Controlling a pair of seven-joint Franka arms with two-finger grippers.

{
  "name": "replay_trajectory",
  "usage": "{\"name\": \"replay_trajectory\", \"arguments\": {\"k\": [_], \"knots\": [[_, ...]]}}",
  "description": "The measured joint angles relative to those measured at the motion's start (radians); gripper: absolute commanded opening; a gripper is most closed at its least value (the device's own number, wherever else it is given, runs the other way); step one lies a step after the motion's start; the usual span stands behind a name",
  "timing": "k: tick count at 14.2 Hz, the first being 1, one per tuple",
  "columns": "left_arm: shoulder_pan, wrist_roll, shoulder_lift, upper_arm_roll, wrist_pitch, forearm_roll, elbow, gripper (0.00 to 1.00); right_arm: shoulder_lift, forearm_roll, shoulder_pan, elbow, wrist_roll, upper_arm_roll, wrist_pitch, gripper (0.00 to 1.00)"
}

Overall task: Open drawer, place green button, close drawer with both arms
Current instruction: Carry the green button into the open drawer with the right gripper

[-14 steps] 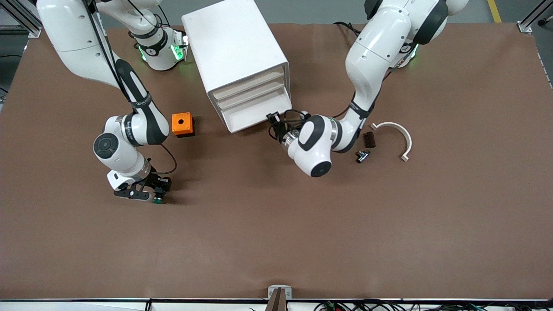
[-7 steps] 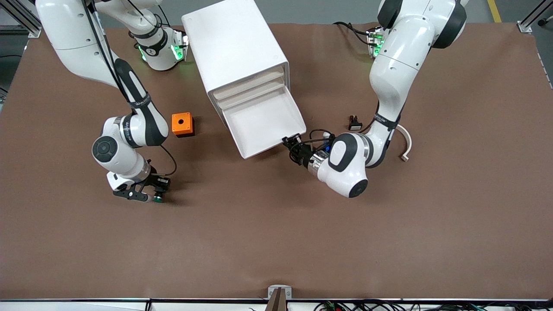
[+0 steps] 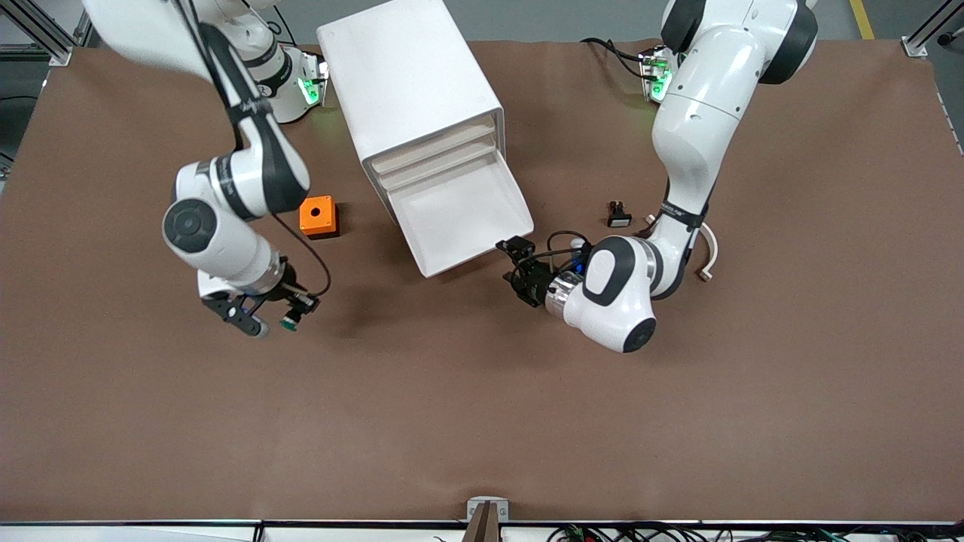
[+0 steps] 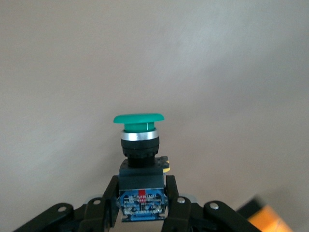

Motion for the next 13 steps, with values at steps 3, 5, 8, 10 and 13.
{"name": "replay_trajectory", "arguments": {"k": [3, 5, 8, 10, 13], "knots": [[0.007, 0.040, -0.012, 0.030, 0.000, 0.086, 0.029, 1.00, -0.039, 0.000, 0.122, -0.005, 0.267, 0.005, -0.011, 0.00], [0.008, 0.088, -0.031, 0.052, 0.000, 0.118, 0.036, 1.00, -0.036, 0.000, 0.204, -0.011, 0.441, 0.005, -0.006, 0.00], [0.010, 0.109, -0.075, 0.076, -0.001, 0.171, 0.040, 1.00, -0.033, 0.000, 0.305, -0.006, 0.624, 0.005, 0.001, 0.00], [0.010, 0.128, -0.109, 0.084, -0.001, 0.220, 0.043, 1.00, -0.020, 0.000, 0.356, 0.015, 0.711, 0.005, 0.003, 0.00], [0.010, 0.238, -0.172, 0.091, -0.001, 0.302, 0.046, 1.00, 0.030, 0.000, 0.416, 0.063, 0.806, 0.004, 0.003, 0.00]]}}
